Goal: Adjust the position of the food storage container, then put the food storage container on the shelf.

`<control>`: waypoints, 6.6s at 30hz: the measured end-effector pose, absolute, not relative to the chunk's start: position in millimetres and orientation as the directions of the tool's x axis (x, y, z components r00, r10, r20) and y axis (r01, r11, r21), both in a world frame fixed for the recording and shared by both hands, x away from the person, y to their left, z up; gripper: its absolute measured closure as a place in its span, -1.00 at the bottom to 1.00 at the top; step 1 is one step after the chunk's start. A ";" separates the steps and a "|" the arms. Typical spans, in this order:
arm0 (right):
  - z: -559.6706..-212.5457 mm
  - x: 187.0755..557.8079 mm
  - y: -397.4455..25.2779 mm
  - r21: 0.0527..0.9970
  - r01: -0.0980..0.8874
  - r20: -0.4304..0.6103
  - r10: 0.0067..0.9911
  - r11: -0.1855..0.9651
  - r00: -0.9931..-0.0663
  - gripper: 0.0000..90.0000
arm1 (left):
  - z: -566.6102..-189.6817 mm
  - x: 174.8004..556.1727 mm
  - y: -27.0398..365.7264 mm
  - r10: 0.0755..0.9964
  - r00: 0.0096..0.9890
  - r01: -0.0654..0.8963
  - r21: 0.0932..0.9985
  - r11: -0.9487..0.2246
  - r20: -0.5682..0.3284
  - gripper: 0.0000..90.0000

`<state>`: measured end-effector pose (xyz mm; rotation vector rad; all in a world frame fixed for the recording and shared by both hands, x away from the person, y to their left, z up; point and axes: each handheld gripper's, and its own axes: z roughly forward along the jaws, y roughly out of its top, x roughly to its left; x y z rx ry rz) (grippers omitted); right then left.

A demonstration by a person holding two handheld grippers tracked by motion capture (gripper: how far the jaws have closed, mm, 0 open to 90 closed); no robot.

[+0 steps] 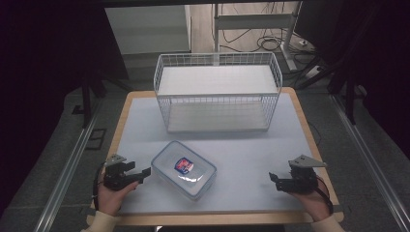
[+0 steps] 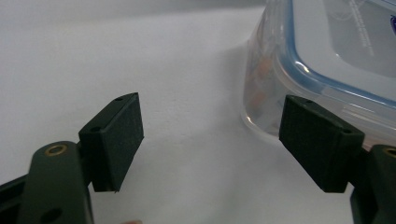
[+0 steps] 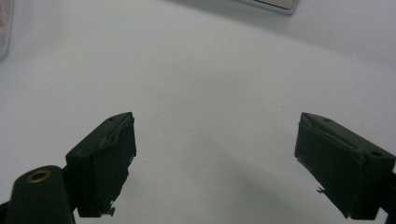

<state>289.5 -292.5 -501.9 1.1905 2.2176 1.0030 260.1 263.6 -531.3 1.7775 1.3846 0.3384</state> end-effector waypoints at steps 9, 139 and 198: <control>-500.5 290.3 -298.5 0.771 0.540 -0.031 0.867 0.338 -0.497 -0.75 | -531.1 259.8 261.4 0.893 0.364 0.667 0.743 -0.052 -0.263 -0.48; -505.4 285.6 -297.3 0.743 0.543 -0.077 0.857 0.390 -0.510 -0.71 | -467.5 259.0 167.7 0.740 0.591 0.591 0.797 -0.127 -0.321 0.23; -504.7 281.4 -279.1 0.787 0.456 -0.038 0.771 0.415 -0.635 -0.73 | -525.2 331.8 203.3 0.639 0.399 0.830 0.555 0.052 -0.657 -0.57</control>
